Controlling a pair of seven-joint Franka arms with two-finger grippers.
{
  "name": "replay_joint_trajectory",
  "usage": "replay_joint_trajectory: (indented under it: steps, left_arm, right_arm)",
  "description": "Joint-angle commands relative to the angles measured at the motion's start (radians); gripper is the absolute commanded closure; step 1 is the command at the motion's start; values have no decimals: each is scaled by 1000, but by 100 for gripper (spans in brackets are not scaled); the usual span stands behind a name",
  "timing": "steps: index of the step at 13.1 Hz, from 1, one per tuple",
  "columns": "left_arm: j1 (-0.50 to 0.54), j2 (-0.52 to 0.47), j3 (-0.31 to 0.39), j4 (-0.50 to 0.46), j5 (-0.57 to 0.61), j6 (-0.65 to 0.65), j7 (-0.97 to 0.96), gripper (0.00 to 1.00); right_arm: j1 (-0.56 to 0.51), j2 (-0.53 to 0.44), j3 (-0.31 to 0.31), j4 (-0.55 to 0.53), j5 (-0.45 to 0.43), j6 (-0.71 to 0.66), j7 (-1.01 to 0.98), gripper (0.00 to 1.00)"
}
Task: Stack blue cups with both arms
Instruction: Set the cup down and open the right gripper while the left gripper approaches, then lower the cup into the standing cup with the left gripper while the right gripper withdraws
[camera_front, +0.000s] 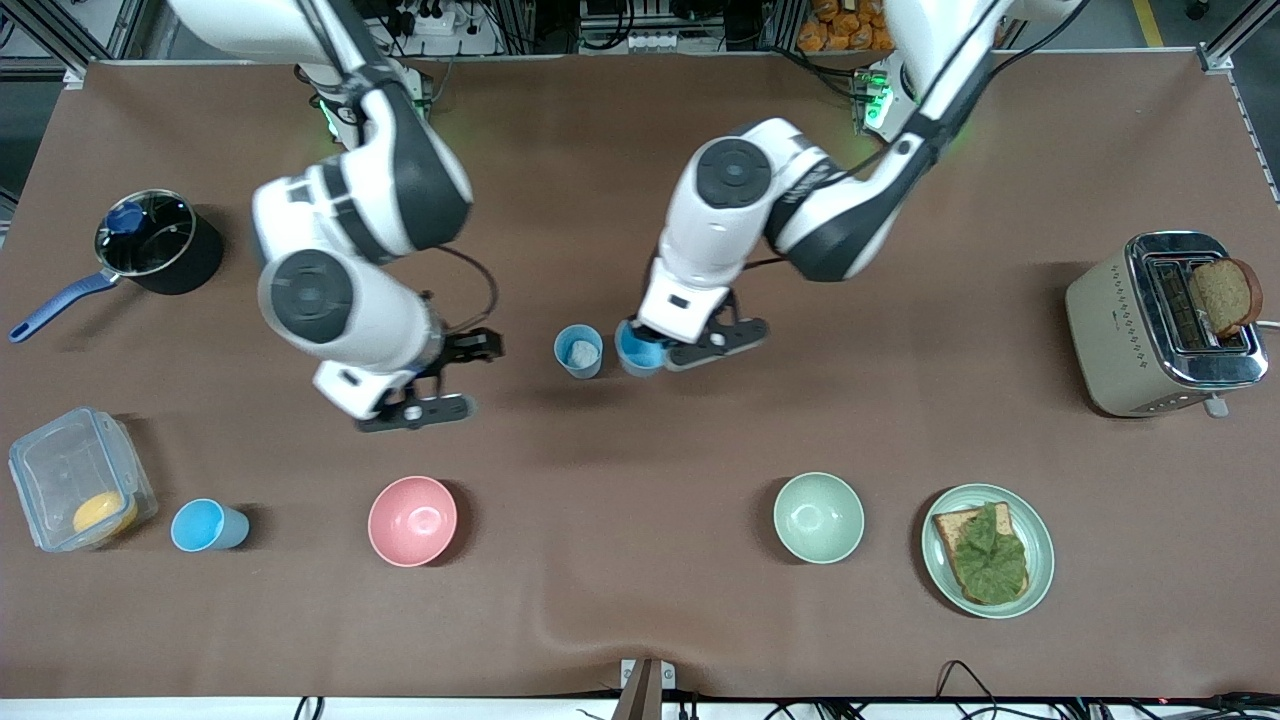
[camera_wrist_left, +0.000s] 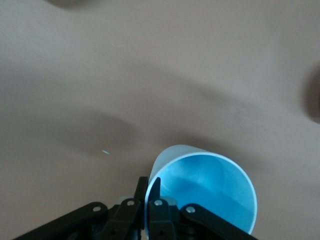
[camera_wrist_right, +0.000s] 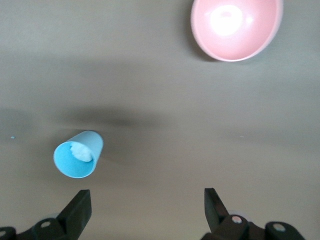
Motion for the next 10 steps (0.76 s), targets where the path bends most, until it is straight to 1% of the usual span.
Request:
replay_joint_trajectory:
  steps: [1,3,4,5,7,9,10]
  left_arm:
    - [-67,88,36,115,17,-9,-37,100]
    - [-81,130,35,143,17,11,-37,100]
    - [-99,144,38,147,17,25,-37,100]
    - [-121,154,55,149,17,37,-38,100]
    - [-182,154,113,149,15,42,-40,100]
    - [-225,166,142,153,15,46,-44,100]
    - [-237,167,142,155,15,46,-67,100]
  right_arm:
    - [-113,-37,17,-23,3,-50,-97,0]
    - [-186,-52,17,-23,3,-55,-163,0]
    - [-213,-60,16,-23,3,-57,-165,0]
    - [-236,-75,14,-22,-1,-70,-160,0]
    - [-282,-95,8,-25,-1,-81,-162,0]
    - [-319,-162,6,-58,-6,-66,-166,0]
    - [-326,-210,6,-81,-30,-52,-159,0]
